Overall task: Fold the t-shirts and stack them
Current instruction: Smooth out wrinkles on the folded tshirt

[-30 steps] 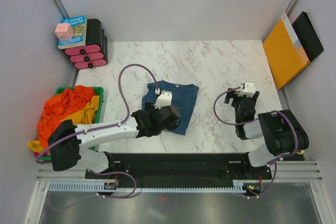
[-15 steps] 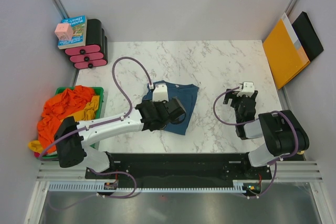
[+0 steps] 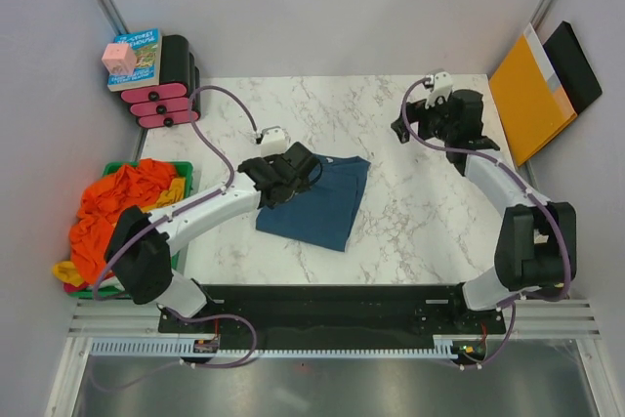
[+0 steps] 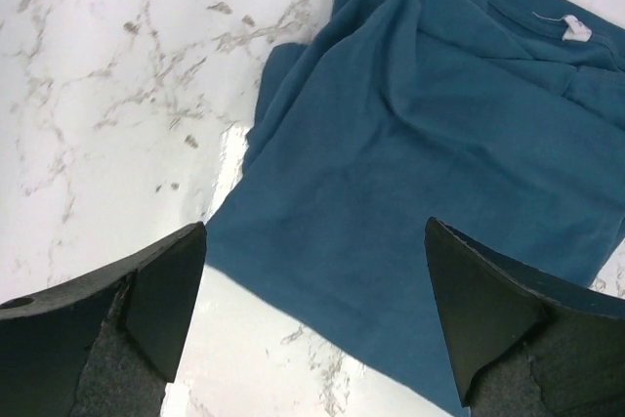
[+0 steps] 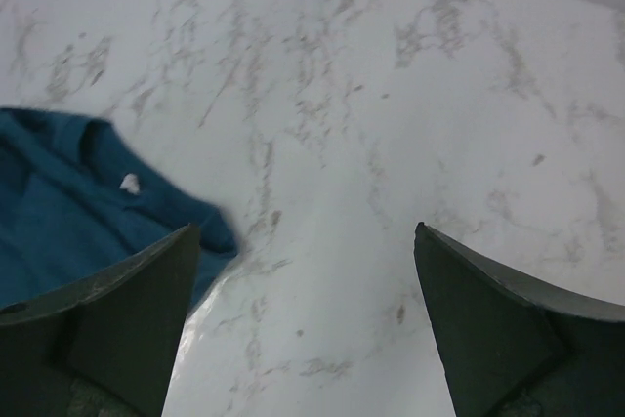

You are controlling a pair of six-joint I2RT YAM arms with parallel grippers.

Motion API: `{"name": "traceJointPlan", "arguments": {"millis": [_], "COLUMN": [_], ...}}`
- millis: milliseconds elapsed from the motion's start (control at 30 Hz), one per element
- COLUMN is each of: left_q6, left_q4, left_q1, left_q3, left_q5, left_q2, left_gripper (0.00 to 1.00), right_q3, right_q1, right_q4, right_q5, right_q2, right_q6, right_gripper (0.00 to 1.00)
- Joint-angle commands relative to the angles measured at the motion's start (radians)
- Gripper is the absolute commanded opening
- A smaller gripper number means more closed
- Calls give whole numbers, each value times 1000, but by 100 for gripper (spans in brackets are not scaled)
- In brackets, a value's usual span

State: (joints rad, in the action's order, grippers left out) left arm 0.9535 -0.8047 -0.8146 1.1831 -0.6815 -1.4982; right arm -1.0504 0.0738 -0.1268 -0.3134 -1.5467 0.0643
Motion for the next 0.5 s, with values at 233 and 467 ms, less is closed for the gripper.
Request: {"name": "traceJointPlan", "arguments": {"millis": [233,467], "left_q6": [-311,-315], "left_q4": [401,404], "left_q1": [156,187], "left_q3": [-53,-31], "left_q5": [256,258], "left_q2": [-207,-326], "left_gripper": [100,97], "right_q3": [283,359], "right_q1": [20,70], "right_q4": [263,279], "right_q5": [-202,-277], "right_q2": [244,296], "right_q6": [-24,-8], "right_gripper": [92,95]}}
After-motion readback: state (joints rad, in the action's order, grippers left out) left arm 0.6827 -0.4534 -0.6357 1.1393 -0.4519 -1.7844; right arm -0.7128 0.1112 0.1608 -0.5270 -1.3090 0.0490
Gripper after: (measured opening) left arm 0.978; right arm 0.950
